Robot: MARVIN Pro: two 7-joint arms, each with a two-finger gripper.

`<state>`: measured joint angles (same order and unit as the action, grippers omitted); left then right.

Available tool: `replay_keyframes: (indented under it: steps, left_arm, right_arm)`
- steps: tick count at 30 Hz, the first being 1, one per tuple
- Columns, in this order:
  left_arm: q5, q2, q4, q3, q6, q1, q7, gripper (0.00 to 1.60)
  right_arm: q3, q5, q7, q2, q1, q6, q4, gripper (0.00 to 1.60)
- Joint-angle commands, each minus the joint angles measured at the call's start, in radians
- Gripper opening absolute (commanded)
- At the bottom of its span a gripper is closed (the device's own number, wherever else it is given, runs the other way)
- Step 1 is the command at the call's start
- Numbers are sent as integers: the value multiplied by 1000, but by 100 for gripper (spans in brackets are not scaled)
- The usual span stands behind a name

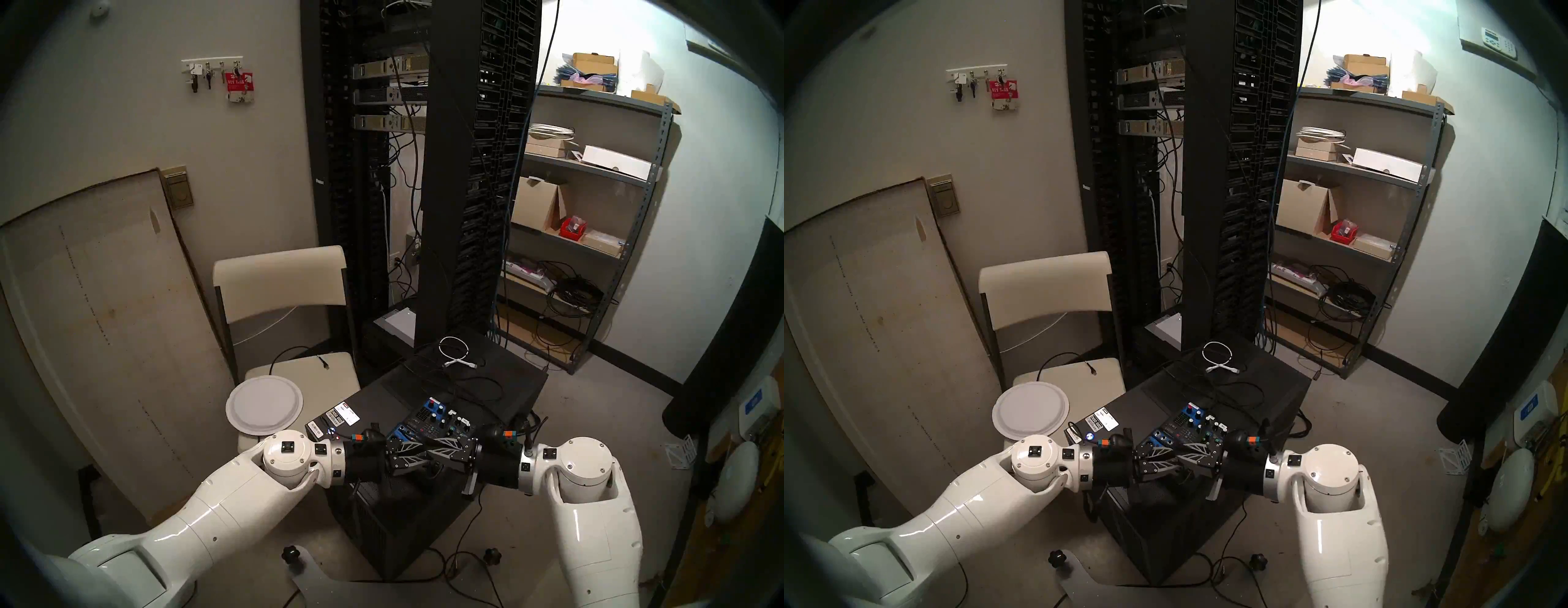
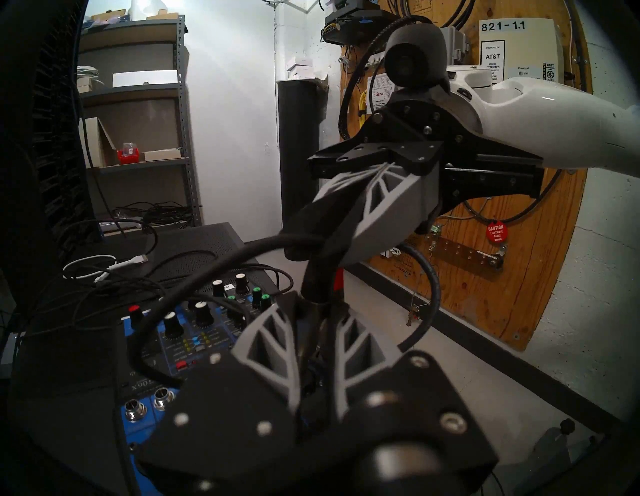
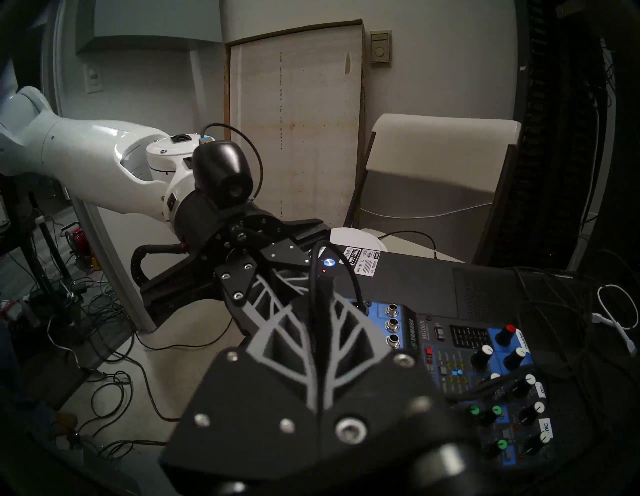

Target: Insert aux cable

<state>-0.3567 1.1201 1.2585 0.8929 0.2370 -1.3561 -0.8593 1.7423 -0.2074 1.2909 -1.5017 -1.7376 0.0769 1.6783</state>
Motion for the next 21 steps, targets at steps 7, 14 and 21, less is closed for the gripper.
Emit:
replay_keyframes:
  steps: [7,14,21]
  left_arm:
    - [10,-14,-10,-15,-7,-18,2,0]
    - [3,-12,-8,-13,-3,-18,-1,13]
    - [-14,-15,8,-7,-1,-24,-4,23]
  right_arm:
    - [-5,-35,-19,23,-38,17,-44,0]
    - [-8,-27,-26,27,-39,19,-40,0]
    - [-13,-21,-30,34,-36,20,-45,0]
